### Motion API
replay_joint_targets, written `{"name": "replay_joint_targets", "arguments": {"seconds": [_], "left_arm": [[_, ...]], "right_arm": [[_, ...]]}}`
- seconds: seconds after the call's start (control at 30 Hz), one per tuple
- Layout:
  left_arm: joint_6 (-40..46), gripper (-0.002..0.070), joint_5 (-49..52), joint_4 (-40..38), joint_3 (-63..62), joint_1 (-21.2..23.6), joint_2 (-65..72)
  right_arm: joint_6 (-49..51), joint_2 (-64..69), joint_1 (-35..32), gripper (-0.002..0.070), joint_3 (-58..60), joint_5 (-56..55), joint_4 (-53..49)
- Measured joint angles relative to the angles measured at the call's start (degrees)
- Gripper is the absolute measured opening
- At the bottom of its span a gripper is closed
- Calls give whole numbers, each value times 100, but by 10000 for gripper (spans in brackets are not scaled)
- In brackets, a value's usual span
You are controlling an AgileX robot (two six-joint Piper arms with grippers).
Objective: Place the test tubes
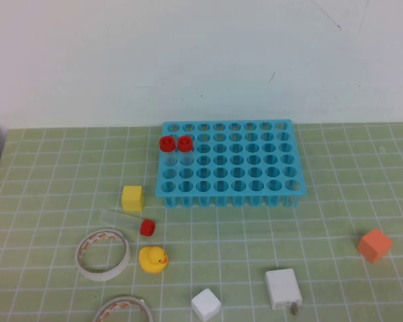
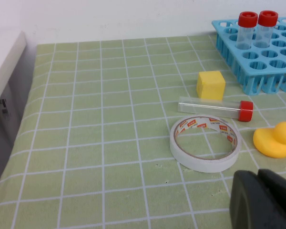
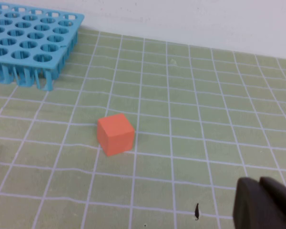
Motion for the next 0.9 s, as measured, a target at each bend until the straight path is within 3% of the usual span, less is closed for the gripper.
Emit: {"name": "replay_joint_targets", "arguments": {"seconds": [0.9], "left_arm": [[0, -1, 0, 0, 0, 0, 0]], "right_arm": [[0, 0, 0, -1, 0, 0, 0]]}}
